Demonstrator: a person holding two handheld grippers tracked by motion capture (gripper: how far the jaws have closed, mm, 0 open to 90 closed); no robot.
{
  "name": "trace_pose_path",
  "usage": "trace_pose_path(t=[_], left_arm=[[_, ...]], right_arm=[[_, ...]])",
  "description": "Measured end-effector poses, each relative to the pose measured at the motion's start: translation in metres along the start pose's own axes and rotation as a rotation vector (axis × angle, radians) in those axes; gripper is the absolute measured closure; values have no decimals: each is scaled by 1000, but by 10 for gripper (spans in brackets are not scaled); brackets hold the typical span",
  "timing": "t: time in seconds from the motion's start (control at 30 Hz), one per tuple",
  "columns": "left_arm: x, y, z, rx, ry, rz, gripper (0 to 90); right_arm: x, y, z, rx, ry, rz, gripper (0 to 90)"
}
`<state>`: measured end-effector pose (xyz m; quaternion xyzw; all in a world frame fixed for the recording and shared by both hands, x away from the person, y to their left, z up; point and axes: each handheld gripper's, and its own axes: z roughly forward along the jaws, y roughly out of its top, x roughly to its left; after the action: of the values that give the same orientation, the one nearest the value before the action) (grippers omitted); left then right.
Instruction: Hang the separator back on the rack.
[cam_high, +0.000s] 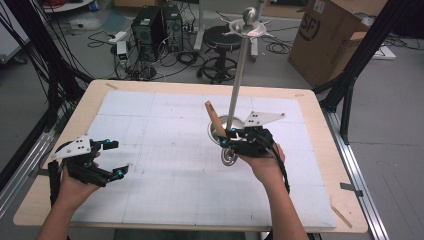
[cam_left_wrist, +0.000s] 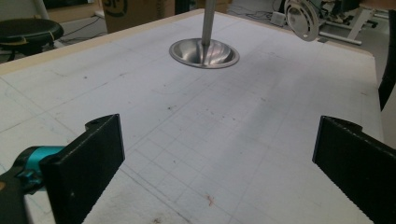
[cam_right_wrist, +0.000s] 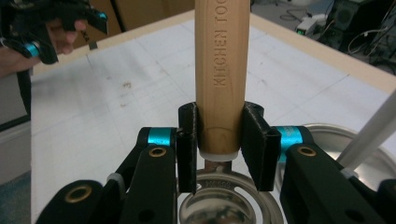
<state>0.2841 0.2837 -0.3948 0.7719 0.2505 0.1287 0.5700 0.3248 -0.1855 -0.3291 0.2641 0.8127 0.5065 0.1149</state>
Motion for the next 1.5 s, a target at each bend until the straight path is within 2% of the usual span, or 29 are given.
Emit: trace_pose_path(t=[0.07, 0.17, 0.3, 0.33, 0.5, 0.6, 0.7, 0.93, 1.13, 1.5], left_arm=[[0, 0, 1, 1, -1, 3, 27], [-2, 1, 2, 4, -1, 4, 28], [-4, 2, 2, 1, -8, 11, 28], [-4, 2, 2, 3, -7, 12, 28], [-4, 2, 2, 3, -6, 10, 28], [-3, 2, 2, 5, -3, 10, 28], [-3, 2, 1, 7, -1, 11, 28], [-3, 2, 0, 1, 0, 8, 28], [-3, 2, 0, 5, 1, 8, 28], [-3, 1, 0, 6, 4, 7, 27]], right_arm=[[-2, 2, -8, -12, -21, -24, 684], [-5, 3, -22, -41, -54, -22, 684], [-8, 2, -32, -77, -80, 2, 684], [-10, 2, -37, -101, -94, 7, 684], [-17, 2, -45, -144, -108, 30, 685], [-19, 5, -49, -147, -121, 42, 684], [-21, 9, -52, -148, -133, 26, 684], [-26, 19, -62, -152, -127, 2, 684], [-34, 26, -74, -170, -113, 7, 683], [-42, 35, -89, -178, -130, 1, 683]])
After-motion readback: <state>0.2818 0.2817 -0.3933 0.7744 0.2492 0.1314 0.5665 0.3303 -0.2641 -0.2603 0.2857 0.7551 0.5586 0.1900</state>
